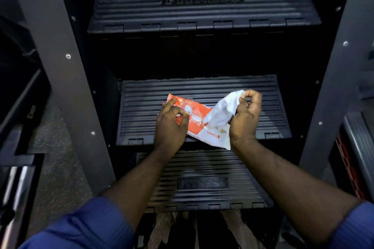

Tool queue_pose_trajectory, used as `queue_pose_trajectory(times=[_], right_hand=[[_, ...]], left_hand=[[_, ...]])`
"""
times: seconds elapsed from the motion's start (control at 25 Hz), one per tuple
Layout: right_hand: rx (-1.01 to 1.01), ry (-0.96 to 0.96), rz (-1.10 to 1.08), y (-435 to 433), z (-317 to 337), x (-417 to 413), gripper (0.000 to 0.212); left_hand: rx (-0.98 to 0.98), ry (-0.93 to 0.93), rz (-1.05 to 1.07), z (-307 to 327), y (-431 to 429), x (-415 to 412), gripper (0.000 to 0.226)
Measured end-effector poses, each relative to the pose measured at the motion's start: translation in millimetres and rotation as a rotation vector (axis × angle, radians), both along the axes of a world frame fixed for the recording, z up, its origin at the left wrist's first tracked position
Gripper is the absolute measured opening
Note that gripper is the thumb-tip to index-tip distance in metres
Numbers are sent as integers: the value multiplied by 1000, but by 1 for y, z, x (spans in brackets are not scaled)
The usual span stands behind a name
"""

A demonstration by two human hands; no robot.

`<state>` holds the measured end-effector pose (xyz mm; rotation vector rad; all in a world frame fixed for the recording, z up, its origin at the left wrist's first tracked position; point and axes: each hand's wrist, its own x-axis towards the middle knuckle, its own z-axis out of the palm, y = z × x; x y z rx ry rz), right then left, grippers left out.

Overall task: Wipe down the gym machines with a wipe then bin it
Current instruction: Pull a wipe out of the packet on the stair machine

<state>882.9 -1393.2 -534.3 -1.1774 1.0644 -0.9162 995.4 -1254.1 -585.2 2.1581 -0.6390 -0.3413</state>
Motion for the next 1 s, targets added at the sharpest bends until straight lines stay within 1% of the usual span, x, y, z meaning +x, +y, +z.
queue_pose_trajectory(times=[0.08, 0.12, 0.2, 0.24, 0.28, 0.36, 0.4, 0.44, 0.48, 0.56, 0.6, 0.68, 0.72, 0.76, 0.8, 0.92, 0.96, 1.0], right_hand=[[-72, 11, -64, -3, 5, -4, 9], [-73, 29, -79, -4, 5, -6, 11], [-29, 75, -87, -6, 0, -14, 13], [9, 97, -75, -6, -2, -19, 12], [48, 112, -53, -5, -3, -23, 11], [124, 114, -3, 1, -1, -34, 7], [174, 98, 28, 5, 2, -37, 7], [232, 81, 63, 9, 4, -40, 13], [285, 65, 95, 13, 7, -44, 20], [348, 41, 161, 20, 16, -54, 28], [376, 32, 201, 22, 19, -58, 29], [418, 10, 286, 29, 32, -68, 25], [414, 12, 324, 33, 40, -74, 20], [393, 23, 354, 36, 46, -78, 15], [372, 29, 376, 38, 53, -83, 12], [323, 8, 421, 42, 67, -92, 14], [310, 7, 440, 42, 70, -94, 14], [294, 19, 462, 42, 71, -96, 14]], left_hand=[[48, -28, -56, 1, 2, -5, 11], [63, -79, -98, 2, 4, -8, 18], [48, -251, -255, 5, 8, -13, 37], [79, -331, -383, 5, 11, -18, 49], [172, -393, -530, 5, 13, -23, 61], [447, -472, -771, 6, 16, -32, 81], [519, -474, -816, 7, 17, -33, 85], [513, -423, -818, 7, 17, -33, 84], [440, -326, -795, 12, 17, -34, 79], [197, -26, -644, 27, 11, -38, 59], [60, 187, -506, 38, 7, -41, 49], [-159, 677, -223, 66, -1, -51, 42], [-213, 867, -122, 79, -2, -55, 36], [-235, 1011, -48, 92, -2, -57, 29], [-245, 1121, 9, 102, -1, -58, 26], [-278, 1348, 89, 117, 11, -53, 43], [-283, 1382, 71, 120, 15, -52, 45], [-272, 1374, 46, 122, 18, -51, 42]])
